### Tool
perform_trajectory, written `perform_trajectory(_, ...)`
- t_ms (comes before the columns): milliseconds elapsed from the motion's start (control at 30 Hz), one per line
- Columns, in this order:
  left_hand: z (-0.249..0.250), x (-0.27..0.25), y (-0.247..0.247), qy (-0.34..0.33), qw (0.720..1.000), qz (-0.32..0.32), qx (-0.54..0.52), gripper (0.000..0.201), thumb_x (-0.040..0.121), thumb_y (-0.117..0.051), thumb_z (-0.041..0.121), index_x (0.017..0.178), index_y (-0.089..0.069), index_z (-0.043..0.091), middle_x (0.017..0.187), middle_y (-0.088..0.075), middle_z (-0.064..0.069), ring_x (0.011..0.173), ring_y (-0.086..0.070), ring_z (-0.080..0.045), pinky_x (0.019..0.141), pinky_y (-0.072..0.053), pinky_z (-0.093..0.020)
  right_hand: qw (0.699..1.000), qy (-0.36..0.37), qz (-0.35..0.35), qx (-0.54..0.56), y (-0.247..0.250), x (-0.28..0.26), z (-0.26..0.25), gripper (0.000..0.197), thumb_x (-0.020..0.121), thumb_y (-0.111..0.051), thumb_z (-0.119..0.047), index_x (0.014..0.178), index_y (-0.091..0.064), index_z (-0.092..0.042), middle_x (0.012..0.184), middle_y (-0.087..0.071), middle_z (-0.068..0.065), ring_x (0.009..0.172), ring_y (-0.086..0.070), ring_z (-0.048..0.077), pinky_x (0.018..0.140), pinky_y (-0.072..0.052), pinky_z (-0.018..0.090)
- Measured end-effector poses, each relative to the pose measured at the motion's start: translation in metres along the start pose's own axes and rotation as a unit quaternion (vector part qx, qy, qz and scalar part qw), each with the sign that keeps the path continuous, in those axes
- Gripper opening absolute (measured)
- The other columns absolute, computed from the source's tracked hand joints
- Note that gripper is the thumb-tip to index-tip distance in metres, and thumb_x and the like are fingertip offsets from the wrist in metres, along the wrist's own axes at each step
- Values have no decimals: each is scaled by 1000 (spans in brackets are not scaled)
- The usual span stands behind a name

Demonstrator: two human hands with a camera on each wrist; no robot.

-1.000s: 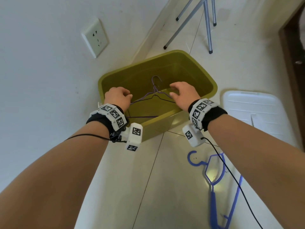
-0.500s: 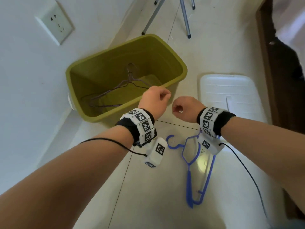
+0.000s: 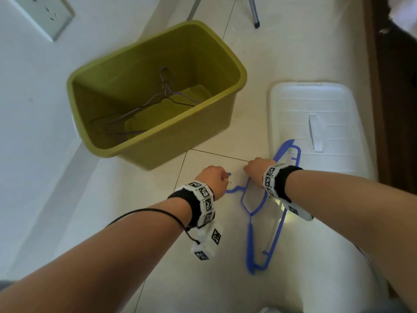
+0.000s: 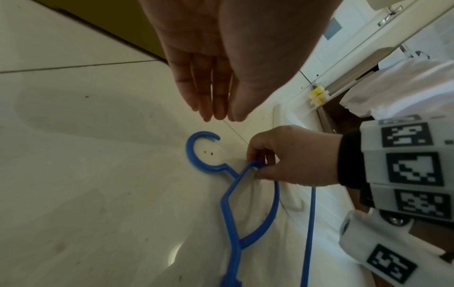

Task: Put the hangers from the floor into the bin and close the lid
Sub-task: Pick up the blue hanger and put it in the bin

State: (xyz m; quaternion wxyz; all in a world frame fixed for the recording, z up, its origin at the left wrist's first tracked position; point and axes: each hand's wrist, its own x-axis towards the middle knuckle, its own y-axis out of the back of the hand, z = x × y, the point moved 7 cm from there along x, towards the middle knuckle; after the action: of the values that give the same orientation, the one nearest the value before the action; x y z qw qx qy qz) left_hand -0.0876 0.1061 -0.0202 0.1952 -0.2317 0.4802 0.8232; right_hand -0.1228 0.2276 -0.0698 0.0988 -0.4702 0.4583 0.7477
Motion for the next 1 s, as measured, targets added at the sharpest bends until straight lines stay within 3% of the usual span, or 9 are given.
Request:
perform_trajectory(100, -5, 1, -4, 13, 1000, -4, -3, 31, 92, -50, 25, 118, -63, 14, 125, -62, -9, 114, -59, -27, 95, -49, -35, 998, 18, -36, -38, 3, 4, -2, 31, 93, -48, -13, 124, -50, -11, 126, -52, 11, 115, -53, 27, 79, -43, 32)
perform_trajectory(167, -7, 1, -3, 21, 1000, -1, -9, 32, 91, -52, 26, 118, -63, 14, 126, -62, -8, 114, -58, -26, 95, -49, -35, 998, 36, -28, -42, 8, 4, -4, 20, 95, -37, -16, 109, -53, -15, 105, -54, 8, 91, -55, 24, 71, -38, 29)
perform_trajectory(233, -9, 2, 1, 25, 1000, 4, -16, 33, 90, -53, 27, 119, -62, 14, 127, -62, -8, 115, -58, -25, 97, -49, -35, 1000, 21, 6, 17, 18, 4, -2, 15, 94, -41, -15, 101, -53, -13, 97, -54, 6, 81, -52, 22, 66, -38, 29)
perform_trajectory(367, -15, 2, 12, 32, 999, 22, -17, 36, 89, -54, 31, 121, -60, 14, 127, -60, -7, 115, -58, -24, 96, -48, -35, 990, 11, 87, 107, 34, -2, -1, 18, 92, -49, -14, 107, -58, -12, 109, -62, 9, 96, -61, 28, 70, -46, 33)
perform_trajectory(533, -19, -4, 38, 15, 998, 61, -27, 40, 89, -55, 30, 125, -59, 12, 129, -59, -8, 115, -58, -23, 94, -47, -31, 968, 4, 153, 198, 58, -13, 0, 17, 90, -50, -16, 103, -60, -12, 102, -62, 8, 88, -56, 25, 73, -44, 32)
perform_trajectory(767, -9, -25, 96, -44, 988, 137, -52, 32, 85, -62, 26, 115, -65, 15, 123, -61, -6, 109, -60, -22, 93, -49, -30, 918, 10, 242, 315, 94, -38, -2, 19, 86, -59, -21, 101, -67, -12, 104, -67, 8, 98, -61, 27, 84, -49, 33)
perform_trajectory(900, -2, -42, 133, -64, 976, 184, -98, 28, 85, -62, 25, 111, -67, 17, 112, -67, 0, 99, -61, -14, 85, -48, -24, 887, 17, 295, 355, 118, -56, -5, 18, 84, -63, -22, 98, -68, -11, 93, -66, 6, 90, -61, 25, 79, -49, 30)
perform_trajectory(1000, 0, -55, 162, -79, 963, 201, -162, 21, 85, -64, 22, 105, -69, 17, 101, -67, 3, 90, -60, -10, 82, -47, -22, 892, 27, 283, 351, 131, -69, -7, 20, 84, -65, -23, 99, -68, -10, 84, -60, 1, 80, -56, 19, 71, -41, 25)
